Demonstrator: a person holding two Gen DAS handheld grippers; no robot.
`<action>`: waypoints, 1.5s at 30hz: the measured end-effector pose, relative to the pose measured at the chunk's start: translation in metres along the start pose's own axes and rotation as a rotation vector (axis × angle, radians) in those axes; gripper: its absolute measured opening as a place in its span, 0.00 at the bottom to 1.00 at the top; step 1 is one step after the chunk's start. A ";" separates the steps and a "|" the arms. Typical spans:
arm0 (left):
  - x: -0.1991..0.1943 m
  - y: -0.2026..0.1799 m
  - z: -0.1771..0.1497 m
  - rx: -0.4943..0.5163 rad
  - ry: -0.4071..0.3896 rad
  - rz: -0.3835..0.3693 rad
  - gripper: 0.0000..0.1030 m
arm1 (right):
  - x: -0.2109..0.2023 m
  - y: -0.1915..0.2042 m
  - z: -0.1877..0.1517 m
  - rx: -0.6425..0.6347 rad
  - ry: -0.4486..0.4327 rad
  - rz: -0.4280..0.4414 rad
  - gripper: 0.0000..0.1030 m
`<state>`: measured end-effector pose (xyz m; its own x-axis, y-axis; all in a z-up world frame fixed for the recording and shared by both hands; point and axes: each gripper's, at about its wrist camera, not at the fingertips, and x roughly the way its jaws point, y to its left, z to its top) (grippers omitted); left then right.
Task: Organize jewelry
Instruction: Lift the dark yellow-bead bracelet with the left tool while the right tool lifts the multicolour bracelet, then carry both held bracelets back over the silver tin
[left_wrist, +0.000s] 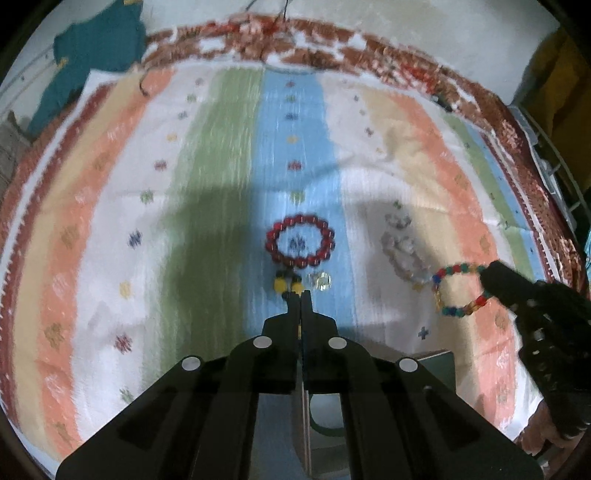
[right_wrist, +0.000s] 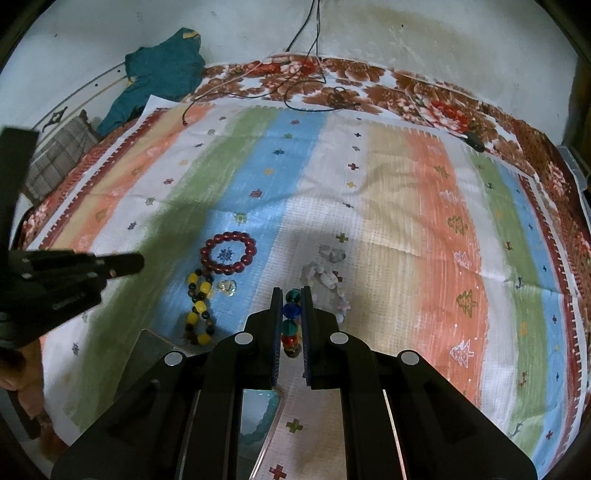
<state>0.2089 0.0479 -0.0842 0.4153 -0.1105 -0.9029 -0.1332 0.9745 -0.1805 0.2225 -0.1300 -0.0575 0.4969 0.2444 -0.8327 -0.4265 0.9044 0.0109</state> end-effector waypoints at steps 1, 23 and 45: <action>0.004 0.001 -0.001 -0.003 0.011 0.002 0.04 | 0.001 -0.001 0.001 0.002 0.002 0.004 0.10; 0.080 0.005 0.006 -0.061 0.203 -0.005 0.26 | 0.015 -0.002 0.002 -0.029 0.035 0.018 0.10; 0.061 -0.005 0.009 -0.022 0.151 -0.020 0.11 | 0.015 -0.008 0.000 -0.023 0.032 0.022 0.10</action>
<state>0.2436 0.0380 -0.1351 0.2783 -0.1599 -0.9471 -0.1464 0.9675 -0.2064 0.2341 -0.1337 -0.0702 0.4633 0.2524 -0.8495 -0.4542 0.8907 0.0170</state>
